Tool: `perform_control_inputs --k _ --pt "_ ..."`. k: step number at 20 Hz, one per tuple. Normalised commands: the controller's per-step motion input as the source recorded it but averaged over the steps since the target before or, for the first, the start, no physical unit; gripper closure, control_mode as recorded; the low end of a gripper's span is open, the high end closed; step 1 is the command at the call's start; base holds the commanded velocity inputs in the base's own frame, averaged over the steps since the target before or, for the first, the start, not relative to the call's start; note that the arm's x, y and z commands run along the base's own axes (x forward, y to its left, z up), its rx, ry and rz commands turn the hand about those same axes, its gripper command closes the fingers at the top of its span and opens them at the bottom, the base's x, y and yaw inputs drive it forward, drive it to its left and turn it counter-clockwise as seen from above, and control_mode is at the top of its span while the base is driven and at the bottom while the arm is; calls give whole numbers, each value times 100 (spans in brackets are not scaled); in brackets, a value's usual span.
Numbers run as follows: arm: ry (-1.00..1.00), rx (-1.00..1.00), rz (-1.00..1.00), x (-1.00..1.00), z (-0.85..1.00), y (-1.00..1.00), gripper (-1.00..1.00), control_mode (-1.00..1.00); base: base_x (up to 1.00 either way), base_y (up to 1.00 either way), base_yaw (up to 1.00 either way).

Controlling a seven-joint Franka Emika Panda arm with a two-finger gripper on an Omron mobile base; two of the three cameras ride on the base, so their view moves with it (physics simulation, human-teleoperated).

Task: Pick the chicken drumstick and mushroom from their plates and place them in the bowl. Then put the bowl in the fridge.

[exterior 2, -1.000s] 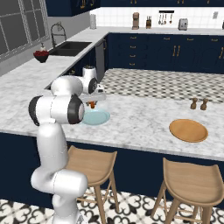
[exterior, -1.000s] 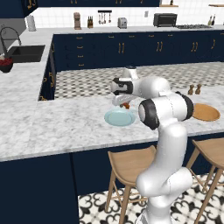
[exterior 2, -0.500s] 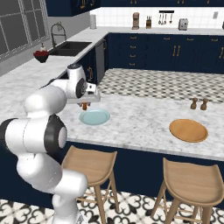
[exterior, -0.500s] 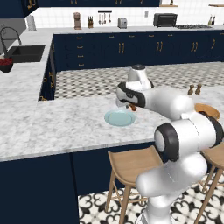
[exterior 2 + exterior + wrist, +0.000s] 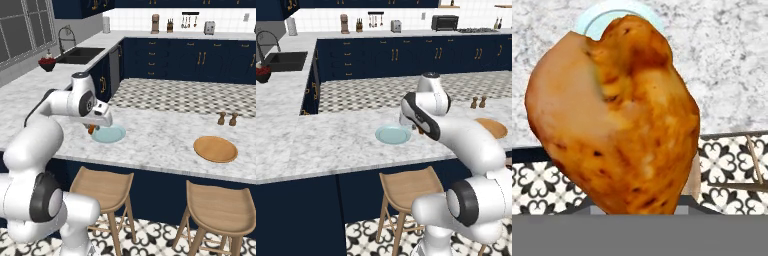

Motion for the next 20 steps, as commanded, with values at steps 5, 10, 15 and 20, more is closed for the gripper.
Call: perform_control_inputs --k 5,10,15,20 --pt "4 5 -3 -100 0 -16 100 -100 0 0 0" --pt "3 0 0 -100 3 0 100 -100 0 0 0" --pt "12 0 1 -72 4 0 100 -100 0 0 0" --pt "6 -1 2 -21 -12 0 100 -100 0 0 0"
